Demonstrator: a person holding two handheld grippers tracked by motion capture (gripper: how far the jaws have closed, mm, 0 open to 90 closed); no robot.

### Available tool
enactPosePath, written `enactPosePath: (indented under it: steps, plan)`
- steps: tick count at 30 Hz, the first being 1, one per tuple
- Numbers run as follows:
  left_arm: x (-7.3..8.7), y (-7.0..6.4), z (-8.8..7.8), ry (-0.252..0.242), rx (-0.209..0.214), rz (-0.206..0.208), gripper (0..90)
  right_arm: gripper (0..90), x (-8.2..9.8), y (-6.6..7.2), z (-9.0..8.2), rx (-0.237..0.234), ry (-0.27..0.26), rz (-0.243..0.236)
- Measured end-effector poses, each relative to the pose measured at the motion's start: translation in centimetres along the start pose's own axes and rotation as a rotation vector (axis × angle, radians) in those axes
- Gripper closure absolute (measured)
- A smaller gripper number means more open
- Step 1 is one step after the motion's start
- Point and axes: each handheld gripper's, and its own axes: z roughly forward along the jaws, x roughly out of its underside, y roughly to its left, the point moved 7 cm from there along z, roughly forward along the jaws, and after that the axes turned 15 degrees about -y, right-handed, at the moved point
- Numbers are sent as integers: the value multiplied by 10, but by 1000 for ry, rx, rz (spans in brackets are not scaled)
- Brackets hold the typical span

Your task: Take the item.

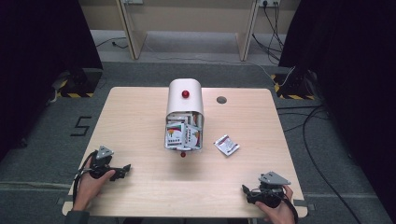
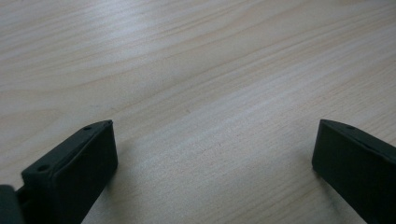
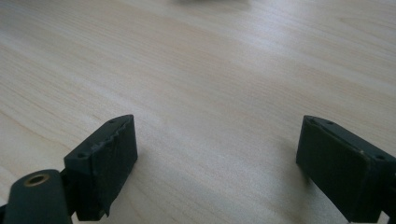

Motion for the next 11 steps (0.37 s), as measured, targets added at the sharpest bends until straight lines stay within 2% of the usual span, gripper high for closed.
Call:
enactPosePath:
  steps: [4, 11]
  plan:
    - [0, 0, 0, 0, 0, 0, 0, 132, 2, 1, -3, 3, -24, 2]
    - [0, 0, 0, 0, 0, 0, 0, 132, 3, 1, -3, -1, -29, -1]
